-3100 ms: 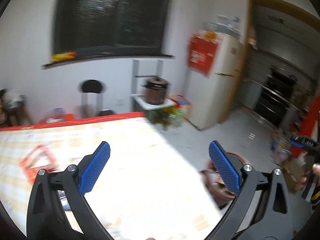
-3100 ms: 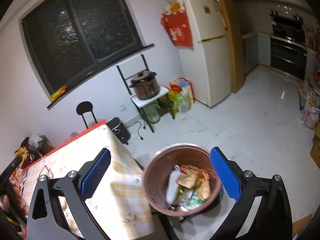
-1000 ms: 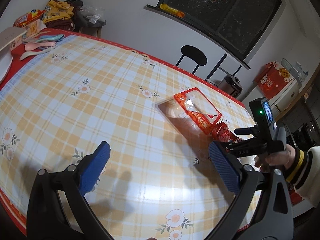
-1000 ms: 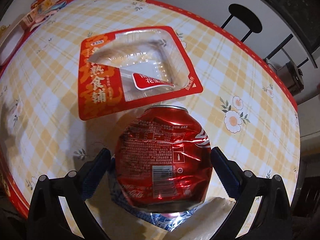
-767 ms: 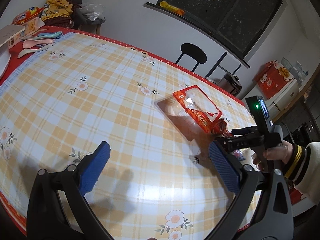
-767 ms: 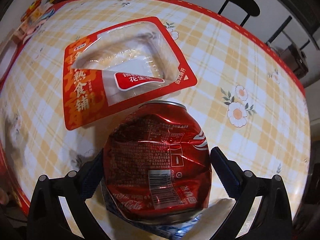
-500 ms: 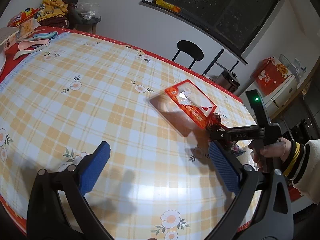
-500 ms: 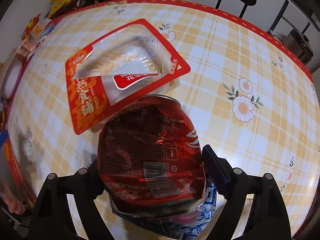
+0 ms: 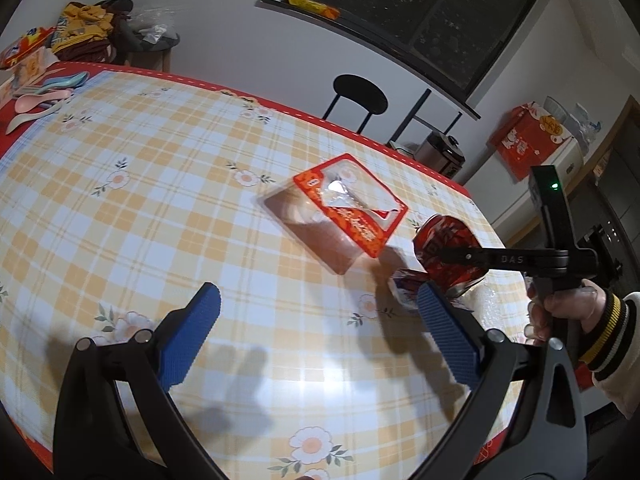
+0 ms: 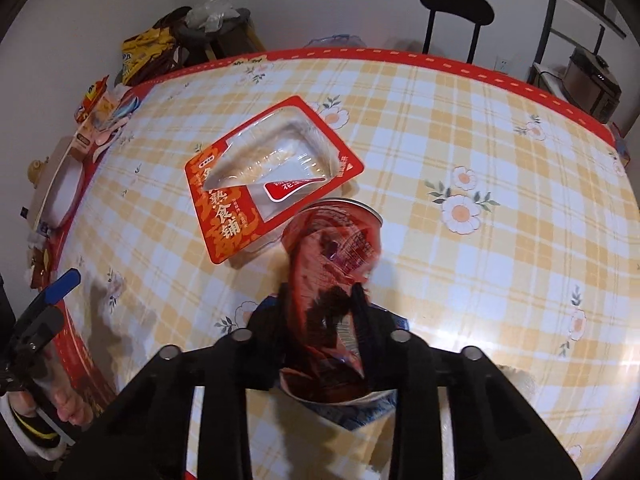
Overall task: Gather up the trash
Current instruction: 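Grasp the crushed red Coca-Cola can with the right tool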
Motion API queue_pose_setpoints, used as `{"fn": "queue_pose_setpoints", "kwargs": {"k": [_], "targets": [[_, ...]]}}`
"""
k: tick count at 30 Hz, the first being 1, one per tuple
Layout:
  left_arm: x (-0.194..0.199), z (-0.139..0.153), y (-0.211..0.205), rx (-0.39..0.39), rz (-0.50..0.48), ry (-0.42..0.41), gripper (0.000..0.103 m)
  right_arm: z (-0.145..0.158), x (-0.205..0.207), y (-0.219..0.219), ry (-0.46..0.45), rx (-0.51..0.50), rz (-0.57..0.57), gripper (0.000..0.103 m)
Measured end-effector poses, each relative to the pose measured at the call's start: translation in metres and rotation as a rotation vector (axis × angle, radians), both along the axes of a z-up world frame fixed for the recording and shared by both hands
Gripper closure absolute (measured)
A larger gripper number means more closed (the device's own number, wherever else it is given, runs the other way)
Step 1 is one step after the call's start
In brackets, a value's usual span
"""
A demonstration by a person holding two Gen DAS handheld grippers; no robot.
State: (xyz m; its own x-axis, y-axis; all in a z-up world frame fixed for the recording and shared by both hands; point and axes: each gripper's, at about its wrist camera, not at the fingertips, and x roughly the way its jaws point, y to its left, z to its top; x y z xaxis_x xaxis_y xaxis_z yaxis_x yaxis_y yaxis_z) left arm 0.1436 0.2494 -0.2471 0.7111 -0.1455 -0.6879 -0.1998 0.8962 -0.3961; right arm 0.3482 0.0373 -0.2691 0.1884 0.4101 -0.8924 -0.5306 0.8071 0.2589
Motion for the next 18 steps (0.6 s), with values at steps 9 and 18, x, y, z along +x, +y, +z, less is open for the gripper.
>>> {"fn": "queue_pose_setpoints", "kwargs": {"k": [9, 18], "targets": [[0.016, 0.002, -0.025, 0.004, -0.053, 0.004, 0.006, 0.02, -0.012, -0.043, -0.051, 0.037, -0.089, 0.081], [0.03, -0.003, -0.048, -0.037, -0.082, 0.026, 0.008, 0.041, -0.035, -0.099, -0.079, 0.176, -0.207, 0.083]]}}
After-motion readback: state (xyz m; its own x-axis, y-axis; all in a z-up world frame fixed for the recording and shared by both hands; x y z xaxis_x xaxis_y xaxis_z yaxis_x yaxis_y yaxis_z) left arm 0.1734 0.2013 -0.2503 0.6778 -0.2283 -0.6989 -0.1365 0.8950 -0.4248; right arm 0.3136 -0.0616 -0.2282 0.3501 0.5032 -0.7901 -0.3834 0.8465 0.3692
